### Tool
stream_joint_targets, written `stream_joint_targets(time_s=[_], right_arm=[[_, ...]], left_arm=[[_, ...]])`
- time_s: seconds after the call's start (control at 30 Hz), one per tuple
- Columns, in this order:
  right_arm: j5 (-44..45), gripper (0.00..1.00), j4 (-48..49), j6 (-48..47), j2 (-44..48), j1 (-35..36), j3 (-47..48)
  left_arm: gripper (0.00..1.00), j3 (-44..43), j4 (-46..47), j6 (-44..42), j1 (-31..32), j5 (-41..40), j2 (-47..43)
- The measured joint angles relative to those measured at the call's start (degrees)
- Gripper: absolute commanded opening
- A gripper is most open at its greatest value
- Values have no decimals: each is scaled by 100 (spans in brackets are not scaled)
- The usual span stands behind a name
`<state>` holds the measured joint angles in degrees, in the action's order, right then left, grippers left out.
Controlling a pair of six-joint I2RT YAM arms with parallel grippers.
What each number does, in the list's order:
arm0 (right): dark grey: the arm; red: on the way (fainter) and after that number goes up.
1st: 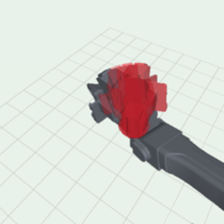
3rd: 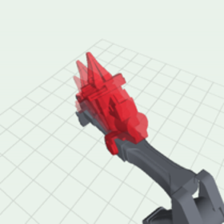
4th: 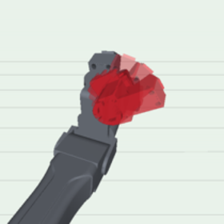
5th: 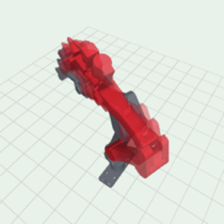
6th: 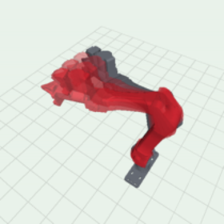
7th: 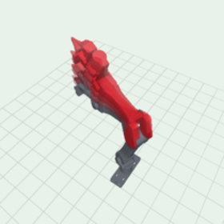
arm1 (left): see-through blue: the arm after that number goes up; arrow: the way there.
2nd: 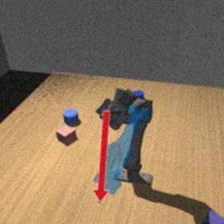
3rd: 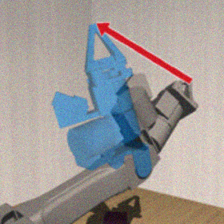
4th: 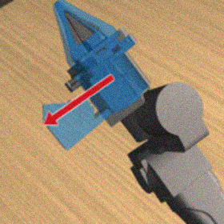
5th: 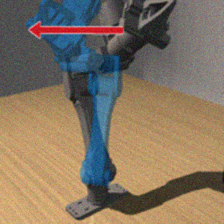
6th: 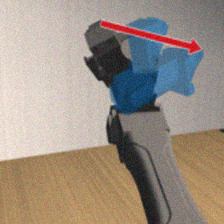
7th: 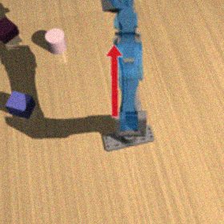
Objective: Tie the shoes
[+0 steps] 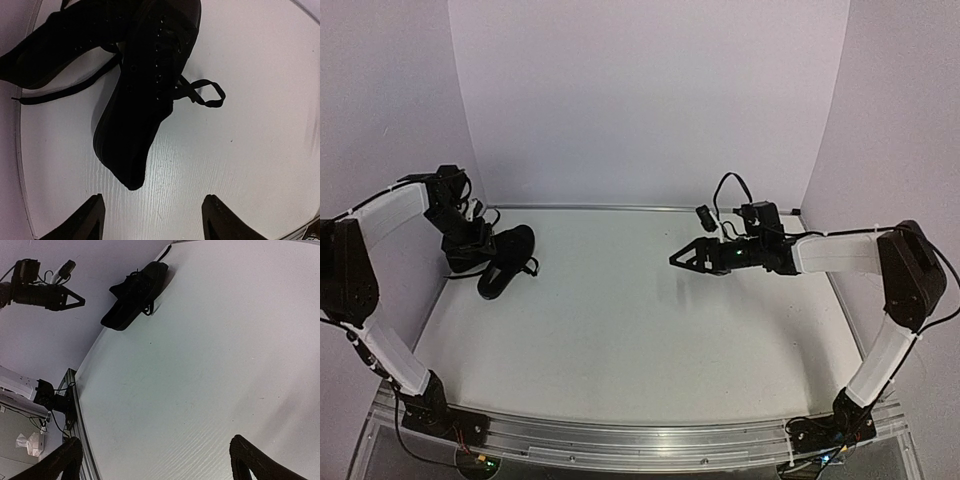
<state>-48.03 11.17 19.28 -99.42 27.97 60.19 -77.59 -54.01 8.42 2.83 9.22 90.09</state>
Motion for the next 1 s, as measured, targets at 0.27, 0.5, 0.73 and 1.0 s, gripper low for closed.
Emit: stream_joint_targets(time_s=[0.27,0.5,0.73,1.0], right_arm=[[-71,98,15,-155,234,0,-320],[-97,98,42,-209,309,0,-421],[-98,98,44,-211,313,0,-438],[-107,98,47,-209,312,0,-438]], left_arm=[[51,-202,84,-123,253,-317,1306],[44,-438,197,-129,361,-938,1896],[48,-491,251,-116,363,-1243,1965],[49,-781,191,-171,297,-1402,1766]])
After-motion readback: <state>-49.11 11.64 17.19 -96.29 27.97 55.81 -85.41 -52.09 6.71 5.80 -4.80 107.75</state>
